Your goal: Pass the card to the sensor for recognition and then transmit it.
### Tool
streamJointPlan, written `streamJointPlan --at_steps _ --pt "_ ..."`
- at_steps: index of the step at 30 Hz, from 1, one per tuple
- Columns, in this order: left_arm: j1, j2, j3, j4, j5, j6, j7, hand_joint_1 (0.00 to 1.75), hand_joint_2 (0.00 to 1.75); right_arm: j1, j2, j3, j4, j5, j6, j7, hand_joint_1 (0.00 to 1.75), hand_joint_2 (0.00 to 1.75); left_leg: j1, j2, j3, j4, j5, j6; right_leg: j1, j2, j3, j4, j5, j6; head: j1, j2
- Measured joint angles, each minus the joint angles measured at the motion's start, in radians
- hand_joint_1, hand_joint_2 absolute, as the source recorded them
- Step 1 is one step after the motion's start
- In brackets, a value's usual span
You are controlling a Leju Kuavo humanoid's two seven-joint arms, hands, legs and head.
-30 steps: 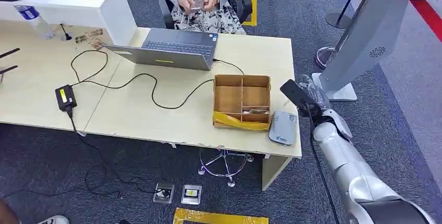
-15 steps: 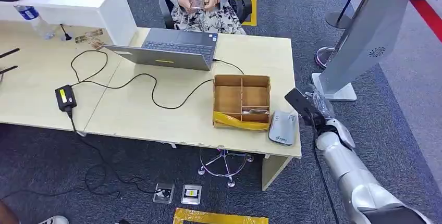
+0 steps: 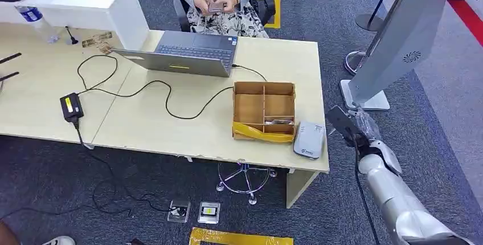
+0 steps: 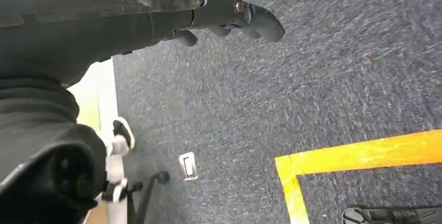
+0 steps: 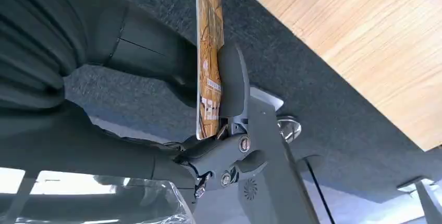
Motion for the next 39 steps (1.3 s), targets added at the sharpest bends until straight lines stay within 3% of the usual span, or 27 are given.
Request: streamJointPlan --at_steps 8,24,33,39 --pt "-0.042 0.001 -0.007 0.000 -0.064 -0.042 -0.027 0.00 0.00 0.027 -0.035 0.020 -0.040 -0.071 -0.010 -0.027 1.75 1.75 0.000 0.000 0.000 0.000 0.000 0.000 0.000 0.000 0.000 0.000 0.000 0.000 0.000 0.000" --pt "-0.083 0.000 -0.012 0.000 -0.182 -0.097 -0.035 0.00 0.00 0.157 -0.139 0.128 -0.307 -0.236 -0.039 0.103 1.75 1.75 0.000 0.000 0.000 0.000 0.000 0.000 0.000 -0.001 0.000 0.000 0.000 0.000 0.000 0.000" --pt "-0.118 -0.008 -0.012 0.000 -0.272 -0.125 -0.034 0.00 0.00 0.201 -0.142 0.201 -0.343 -0.257 -0.072 0.109 1.75 1.75 0.000 0.000 -0.001 0.000 0.000 0.000 0.000 -0.001 0.000 0.000 0.000 0.000 0.000 0.000" --pt "-0.143 -0.019 -0.012 -0.001 -0.303 -0.139 -0.031 0.00 0.00 0.195 -0.112 0.241 -0.343 -0.260 -0.075 0.109 1.75 1.75 0.000 0.000 -0.001 0.000 0.000 0.000 0.000 -0.001 0.000 0.000 0.000 0.000 0.000 0.000"
